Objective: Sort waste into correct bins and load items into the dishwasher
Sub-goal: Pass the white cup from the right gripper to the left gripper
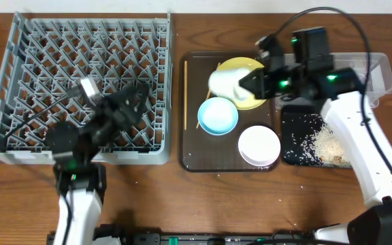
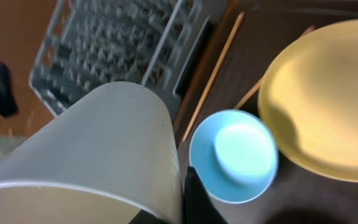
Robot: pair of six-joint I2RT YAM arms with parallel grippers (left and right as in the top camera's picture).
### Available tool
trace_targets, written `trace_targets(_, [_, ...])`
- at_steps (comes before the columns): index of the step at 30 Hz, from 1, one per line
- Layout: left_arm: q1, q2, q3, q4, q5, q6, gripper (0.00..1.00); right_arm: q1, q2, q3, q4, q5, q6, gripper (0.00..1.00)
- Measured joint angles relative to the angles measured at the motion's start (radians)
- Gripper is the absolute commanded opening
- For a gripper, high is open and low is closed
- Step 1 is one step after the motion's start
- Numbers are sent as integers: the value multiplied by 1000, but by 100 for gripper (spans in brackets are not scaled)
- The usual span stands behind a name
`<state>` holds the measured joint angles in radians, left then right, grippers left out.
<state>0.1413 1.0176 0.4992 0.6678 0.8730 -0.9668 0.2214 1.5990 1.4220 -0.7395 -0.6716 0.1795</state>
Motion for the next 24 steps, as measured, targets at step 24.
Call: trace_targets(24, [-14,331,1,335,604,-712,98,71,302,-2,348,-621,-5,1])
